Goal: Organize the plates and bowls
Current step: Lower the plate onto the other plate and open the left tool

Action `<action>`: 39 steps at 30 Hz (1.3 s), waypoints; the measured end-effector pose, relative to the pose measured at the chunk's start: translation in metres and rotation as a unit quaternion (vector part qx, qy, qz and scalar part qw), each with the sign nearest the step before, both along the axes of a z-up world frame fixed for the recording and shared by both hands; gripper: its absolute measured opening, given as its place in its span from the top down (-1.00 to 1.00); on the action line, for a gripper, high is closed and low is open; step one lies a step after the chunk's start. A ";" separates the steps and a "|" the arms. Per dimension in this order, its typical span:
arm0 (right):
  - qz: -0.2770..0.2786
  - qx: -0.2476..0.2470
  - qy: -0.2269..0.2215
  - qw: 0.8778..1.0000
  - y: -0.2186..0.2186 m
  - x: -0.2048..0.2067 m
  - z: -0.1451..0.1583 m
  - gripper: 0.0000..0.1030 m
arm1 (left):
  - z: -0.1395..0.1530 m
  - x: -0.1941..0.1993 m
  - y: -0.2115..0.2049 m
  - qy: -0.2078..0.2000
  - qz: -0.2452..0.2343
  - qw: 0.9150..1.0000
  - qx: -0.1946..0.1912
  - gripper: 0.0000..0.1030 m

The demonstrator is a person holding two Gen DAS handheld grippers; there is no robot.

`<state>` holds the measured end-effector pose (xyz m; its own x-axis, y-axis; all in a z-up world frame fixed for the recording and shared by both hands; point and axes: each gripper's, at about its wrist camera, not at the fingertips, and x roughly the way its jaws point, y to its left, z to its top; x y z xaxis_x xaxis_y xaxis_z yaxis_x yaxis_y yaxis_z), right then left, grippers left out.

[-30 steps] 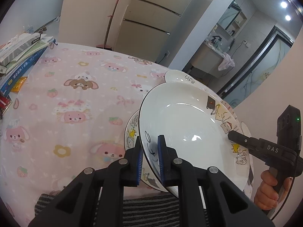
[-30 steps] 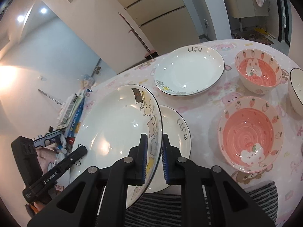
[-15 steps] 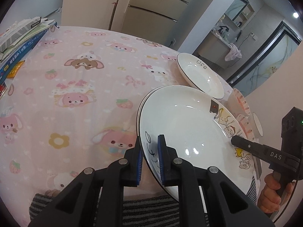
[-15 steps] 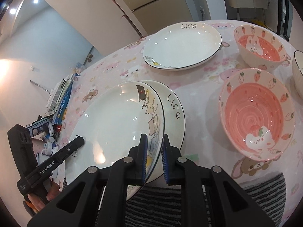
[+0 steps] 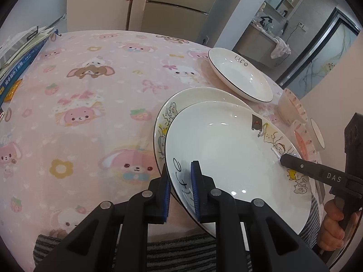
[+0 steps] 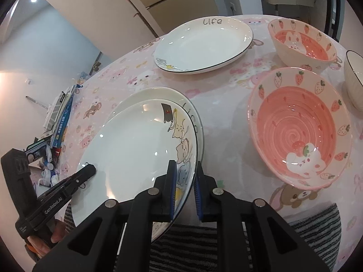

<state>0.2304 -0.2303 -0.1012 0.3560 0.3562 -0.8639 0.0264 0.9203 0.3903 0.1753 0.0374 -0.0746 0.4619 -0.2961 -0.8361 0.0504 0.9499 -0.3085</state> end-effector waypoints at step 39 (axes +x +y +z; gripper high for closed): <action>-0.008 0.024 -0.029 0.999 -0.025 -0.004 -0.006 0.81 | 0.026 0.013 -0.012 -0.067 0.012 0.992 0.109 0.43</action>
<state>0.2261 -0.2550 -0.1077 0.4113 0.3905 -0.8236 0.0162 0.9003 0.4349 0.1882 0.0249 -0.0485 0.5771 -0.1025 -0.8102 0.0541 0.9947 -0.0873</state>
